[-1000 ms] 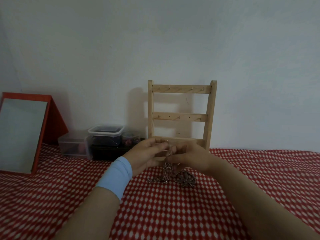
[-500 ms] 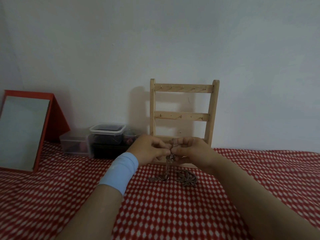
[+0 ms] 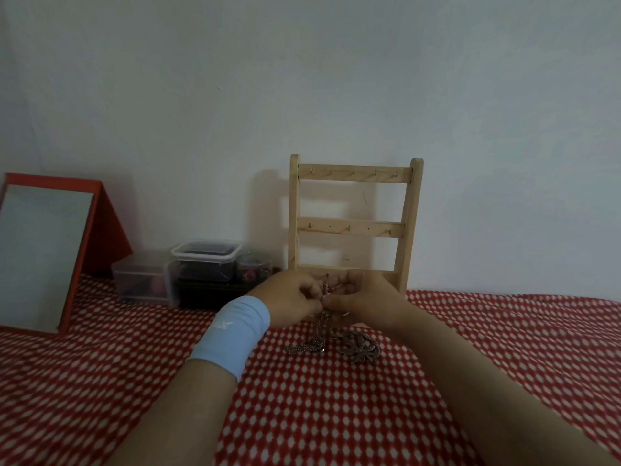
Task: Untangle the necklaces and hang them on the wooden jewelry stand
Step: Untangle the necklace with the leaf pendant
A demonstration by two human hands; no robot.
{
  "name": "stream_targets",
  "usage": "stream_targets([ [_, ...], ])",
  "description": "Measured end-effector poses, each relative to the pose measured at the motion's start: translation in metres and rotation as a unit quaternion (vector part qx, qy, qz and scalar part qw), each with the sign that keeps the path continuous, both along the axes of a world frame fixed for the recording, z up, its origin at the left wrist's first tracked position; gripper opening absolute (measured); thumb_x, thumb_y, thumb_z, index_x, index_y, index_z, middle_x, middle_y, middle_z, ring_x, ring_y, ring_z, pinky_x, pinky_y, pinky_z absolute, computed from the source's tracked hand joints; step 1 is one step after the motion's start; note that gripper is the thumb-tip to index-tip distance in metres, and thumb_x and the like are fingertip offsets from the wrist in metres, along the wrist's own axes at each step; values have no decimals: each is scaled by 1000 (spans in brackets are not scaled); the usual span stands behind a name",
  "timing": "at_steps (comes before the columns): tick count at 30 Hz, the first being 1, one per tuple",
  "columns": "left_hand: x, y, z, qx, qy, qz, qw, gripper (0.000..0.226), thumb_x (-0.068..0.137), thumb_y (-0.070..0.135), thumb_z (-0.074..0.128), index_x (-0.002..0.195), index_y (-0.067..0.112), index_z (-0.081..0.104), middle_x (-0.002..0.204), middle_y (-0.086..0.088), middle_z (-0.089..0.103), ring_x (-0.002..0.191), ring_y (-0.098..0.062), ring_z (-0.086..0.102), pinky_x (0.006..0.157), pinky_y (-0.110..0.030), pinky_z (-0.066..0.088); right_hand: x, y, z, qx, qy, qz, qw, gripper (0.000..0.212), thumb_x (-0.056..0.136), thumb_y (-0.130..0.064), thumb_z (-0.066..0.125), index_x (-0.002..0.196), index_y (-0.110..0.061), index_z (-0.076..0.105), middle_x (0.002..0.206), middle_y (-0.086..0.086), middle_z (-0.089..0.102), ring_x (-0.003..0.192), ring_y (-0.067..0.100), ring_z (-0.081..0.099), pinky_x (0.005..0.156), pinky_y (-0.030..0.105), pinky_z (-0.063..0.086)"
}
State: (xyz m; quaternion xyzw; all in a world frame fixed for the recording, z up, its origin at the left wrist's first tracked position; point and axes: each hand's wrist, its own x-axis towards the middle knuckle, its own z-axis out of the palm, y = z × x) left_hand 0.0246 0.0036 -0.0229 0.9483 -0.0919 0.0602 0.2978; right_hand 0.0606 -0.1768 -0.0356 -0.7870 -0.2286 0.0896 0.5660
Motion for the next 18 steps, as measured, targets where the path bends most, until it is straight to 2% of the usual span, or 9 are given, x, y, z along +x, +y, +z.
stream_targets([
  [3,3,4,-7,-104,53,-29,993,10,92,22,64,90,26,73,94,10,67,96,-8,60,89,-24,44,1,-3,3,3,3,12,1000,29,89,-4,75,112,-4,58,92,14,74,70,20,72,66,31,62],
  [9,10,2,-14,-301,107,-13,947,24,94,14,59,76,22,71,80,2,69,81,-15,63,82,-31,47,1,-8,8,-54,-51,18,997,14,87,-7,76,102,-6,77,89,6,79,70,15,74,70,26,62],
  [13,9,-1,-15,-275,104,1,956,28,96,22,53,77,24,73,86,2,70,88,-16,63,81,-31,44,3,-5,7,-56,-81,4,995,8,86,-7,78,92,-2,80,86,8,78,72,20,74,74,35,64],
  [15,7,-4,-15,-249,105,6,963,30,98,25,47,89,19,75,93,0,70,91,-15,62,80,-30,43,2,-3,6,-55,-91,0,994,4,86,-6,78,89,-4,81,84,7,78,72,25,74,74,37,65],
  [17,7,-6,-14,-212,105,11,972,33,100,28,44,99,14,74,100,-1,69,96,-14,62,84,-29,43,1,-2,4,-55,-91,-3,994,4,86,-5,77,87,-6,81,81,4,78,68,20,73,69,34,64],
  [18,7,-6,-15,-208,106,10,972,32,101,30,44,100,17,73,103,1,69,100,-14,62,89,-30,44,1,-2,3,-55,-92,-5,994,6,87,-4,76,86,-7,81,81,3,78,66,17,71,66,32,63],
])
